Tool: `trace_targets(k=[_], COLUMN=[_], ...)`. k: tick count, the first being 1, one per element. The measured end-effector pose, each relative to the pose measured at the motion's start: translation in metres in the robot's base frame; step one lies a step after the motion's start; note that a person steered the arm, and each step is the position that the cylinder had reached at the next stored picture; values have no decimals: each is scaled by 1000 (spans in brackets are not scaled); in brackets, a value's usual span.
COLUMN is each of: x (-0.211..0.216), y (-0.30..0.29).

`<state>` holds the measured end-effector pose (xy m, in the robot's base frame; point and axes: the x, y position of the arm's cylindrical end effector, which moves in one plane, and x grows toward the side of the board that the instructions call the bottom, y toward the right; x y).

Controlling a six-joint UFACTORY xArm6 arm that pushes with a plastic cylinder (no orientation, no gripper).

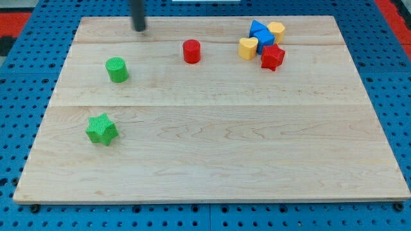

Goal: Push the green circle left to the red circle

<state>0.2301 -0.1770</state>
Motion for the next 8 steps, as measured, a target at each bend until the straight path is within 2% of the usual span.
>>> trace_targets(k=[1,2,3,4,8], x=[63,66,82,82,81], y=[69,200,197,137,128])
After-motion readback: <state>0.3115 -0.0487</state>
